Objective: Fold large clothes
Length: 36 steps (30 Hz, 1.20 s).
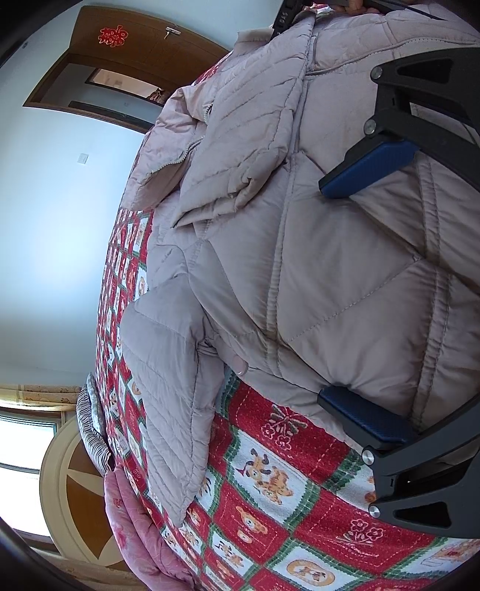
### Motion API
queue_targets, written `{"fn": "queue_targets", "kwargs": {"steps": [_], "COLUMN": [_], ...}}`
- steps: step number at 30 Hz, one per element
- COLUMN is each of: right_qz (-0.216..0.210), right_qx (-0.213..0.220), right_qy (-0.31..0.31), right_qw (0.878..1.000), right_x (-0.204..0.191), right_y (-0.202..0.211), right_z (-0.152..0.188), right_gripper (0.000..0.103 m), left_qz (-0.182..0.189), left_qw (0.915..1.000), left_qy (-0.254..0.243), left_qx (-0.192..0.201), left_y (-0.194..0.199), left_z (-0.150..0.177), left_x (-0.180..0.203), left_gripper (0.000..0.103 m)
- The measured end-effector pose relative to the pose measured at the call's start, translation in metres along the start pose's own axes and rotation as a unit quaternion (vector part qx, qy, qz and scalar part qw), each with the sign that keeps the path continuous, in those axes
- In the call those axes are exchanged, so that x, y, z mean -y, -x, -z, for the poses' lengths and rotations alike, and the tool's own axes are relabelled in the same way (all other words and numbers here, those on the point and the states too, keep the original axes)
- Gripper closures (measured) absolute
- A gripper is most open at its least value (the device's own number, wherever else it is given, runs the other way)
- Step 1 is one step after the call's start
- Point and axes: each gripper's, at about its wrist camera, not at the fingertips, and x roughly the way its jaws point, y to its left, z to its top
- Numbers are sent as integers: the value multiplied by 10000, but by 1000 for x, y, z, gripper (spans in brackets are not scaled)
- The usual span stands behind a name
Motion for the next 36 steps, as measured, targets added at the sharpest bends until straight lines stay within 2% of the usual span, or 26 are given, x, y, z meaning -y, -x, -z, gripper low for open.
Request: {"fn": "queue_targets", "kwargs": {"steps": [2, 6, 13, 17, 19, 22, 24, 28, 30, 32, 36], "right_qz": [245, 454, 549, 557, 528, 531, 558, 634, 652, 644, 560], "right_qx": [21, 90, 134, 176, 213, 231, 161, 129, 114, 122, 139], "right_qy": [211, 307, 306, 322, 318, 338, 349, 488, 492, 481, 403], "right_qw": [9995, 9985, 9979, 9978, 9979, 9977, 9977, 9967, 9966, 9967, 9975], "right_x": [-4, -6, -7, -7, -7, -8, -9, -15, -15, -14, -9], "right_y": [-4, -3, 1, 5, 8, 9, 9, 13, 11, 10, 8], "right_z": [0, 1, 4, 6, 7, 8, 11, 17, 17, 17, 16], "right_gripper": [65, 61, 55, 52, 51, 45, 42, 41, 40, 40, 38], "left_qz": [-20, -60, -251, -405, -266, -84, -126, -288, -513, -852, -815], "left_qw": [10000, 10000, 9994, 9977, 9977, 9963, 9958, 9983, 9973, 9933, 9939], "left_qy": [-11, -34, -155, -441, -599, -805, -850, -503, -490, -502, -566], "left_qx": [-7, -30, -161, -329, -192, 301, 313, 50, -191, -599, -488], "left_y": [0, -1, -1, 9, 22, 37, 31, -13, -37, -65, -62], "left_z": [0, 0, -1, -9, -19, -48, -65, -86, -81, -66, -60], "left_x": [1, 4, 8, 20, 29, 51, 61, 73, 77, 78, 77], "left_gripper": [1, 1, 1, 1, 1, 1, 1, 1, 1, 1, 1]}}
